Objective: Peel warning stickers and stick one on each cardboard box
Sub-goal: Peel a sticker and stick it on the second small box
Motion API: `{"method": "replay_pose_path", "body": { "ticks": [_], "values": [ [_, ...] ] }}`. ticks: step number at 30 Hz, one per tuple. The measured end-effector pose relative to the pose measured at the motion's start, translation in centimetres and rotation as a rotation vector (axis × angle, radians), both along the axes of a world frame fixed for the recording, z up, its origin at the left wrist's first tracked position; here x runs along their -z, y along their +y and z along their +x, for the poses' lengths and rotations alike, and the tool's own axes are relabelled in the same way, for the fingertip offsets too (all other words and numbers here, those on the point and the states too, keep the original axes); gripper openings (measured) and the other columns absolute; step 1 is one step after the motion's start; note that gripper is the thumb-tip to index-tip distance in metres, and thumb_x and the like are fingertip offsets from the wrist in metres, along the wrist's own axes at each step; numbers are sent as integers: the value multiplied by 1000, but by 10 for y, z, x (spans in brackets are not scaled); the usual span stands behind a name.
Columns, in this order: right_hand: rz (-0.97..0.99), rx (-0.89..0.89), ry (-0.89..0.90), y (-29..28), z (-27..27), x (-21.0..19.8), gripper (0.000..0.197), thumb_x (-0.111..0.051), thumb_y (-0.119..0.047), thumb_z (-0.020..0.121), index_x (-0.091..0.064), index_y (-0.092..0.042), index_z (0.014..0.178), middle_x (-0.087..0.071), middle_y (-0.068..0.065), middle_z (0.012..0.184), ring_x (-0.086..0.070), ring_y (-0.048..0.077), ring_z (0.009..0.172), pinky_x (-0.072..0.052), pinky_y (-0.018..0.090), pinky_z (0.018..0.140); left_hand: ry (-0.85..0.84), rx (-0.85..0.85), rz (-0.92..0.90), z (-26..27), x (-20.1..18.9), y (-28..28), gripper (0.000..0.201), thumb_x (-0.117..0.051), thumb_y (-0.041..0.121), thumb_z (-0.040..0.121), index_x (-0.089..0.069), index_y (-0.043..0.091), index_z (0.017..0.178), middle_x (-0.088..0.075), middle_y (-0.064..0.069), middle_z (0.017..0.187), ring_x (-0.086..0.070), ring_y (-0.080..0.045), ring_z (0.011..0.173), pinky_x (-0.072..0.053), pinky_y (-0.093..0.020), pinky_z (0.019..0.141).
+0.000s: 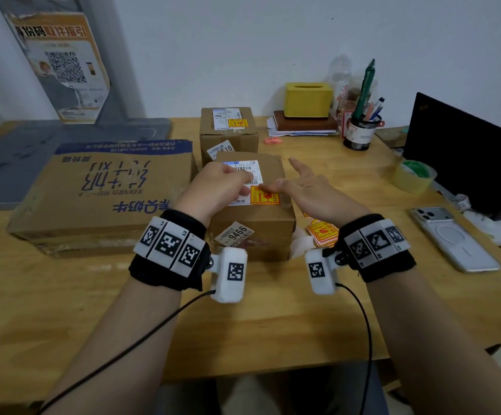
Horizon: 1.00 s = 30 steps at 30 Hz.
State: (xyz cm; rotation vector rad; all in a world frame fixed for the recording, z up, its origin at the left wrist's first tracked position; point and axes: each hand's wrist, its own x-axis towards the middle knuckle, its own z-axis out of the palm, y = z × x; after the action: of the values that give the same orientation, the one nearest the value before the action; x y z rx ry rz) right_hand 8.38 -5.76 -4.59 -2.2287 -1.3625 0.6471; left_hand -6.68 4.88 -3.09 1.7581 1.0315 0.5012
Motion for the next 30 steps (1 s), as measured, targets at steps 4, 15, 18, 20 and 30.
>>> {"method": "replay_pose_path", "body": {
  "ticks": [4, 15, 18, 20, 30],
  "values": [
    [30, -2, 46, -3, 2, 2, 36, -47, -59, 98, -70, -50, 123, -9, -12, 172, -14, 31, 155, -19, 50, 123, -1, -5, -6, 0, -1, -1, 23, -60, 35, 95, -67, 17, 107, -75, 6, 91, -63, -10, 90, -45, -34, 90],
    [67, -7, -48, -6, 9, 3, 40, -33, -42, 109, -70, -53, 120, -6, 0, 173, -6, 22, 157, -9, 38, 122, -8, -5, 0, 1, 3, 2, 23, -61, 34, 95, -68, 15, 106, -76, 4, 90, -64, -11, 91, -47, -35, 93],
    [79, 9, -41, -4, 11, 7, 39, -31, -45, 109, -65, -57, 122, -5, 1, 173, -9, 25, 157, -10, 42, 124, -11, -9, -3, 1, 5, 3, 21, -62, 33, 94, -70, 16, 103, -76, 4, 90, -63, -12, 90, -47, -38, 99],
    [85, 11, -13, -4, 9, 8, 34, -36, -47, 108, -67, -60, 107, -9, 0, 173, -11, 22, 157, -10, 45, 126, -7, -7, -2, 1, 5, 3, 19, -62, 33, 94, -70, 17, 100, -76, 4, 91, -64, -12, 93, -46, -40, 101],
    [-7, -130, -163, -19, 7, -10, 42, -32, -32, 112, -68, -37, 132, -22, 6, 170, -10, 18, 157, -13, 44, 125, 3, 2, 24, -1, 7, 2, 18, -63, 36, 88, -73, 20, 87, -75, 1, 98, -64, -20, 105, -46, -46, 104]
  ]
}}
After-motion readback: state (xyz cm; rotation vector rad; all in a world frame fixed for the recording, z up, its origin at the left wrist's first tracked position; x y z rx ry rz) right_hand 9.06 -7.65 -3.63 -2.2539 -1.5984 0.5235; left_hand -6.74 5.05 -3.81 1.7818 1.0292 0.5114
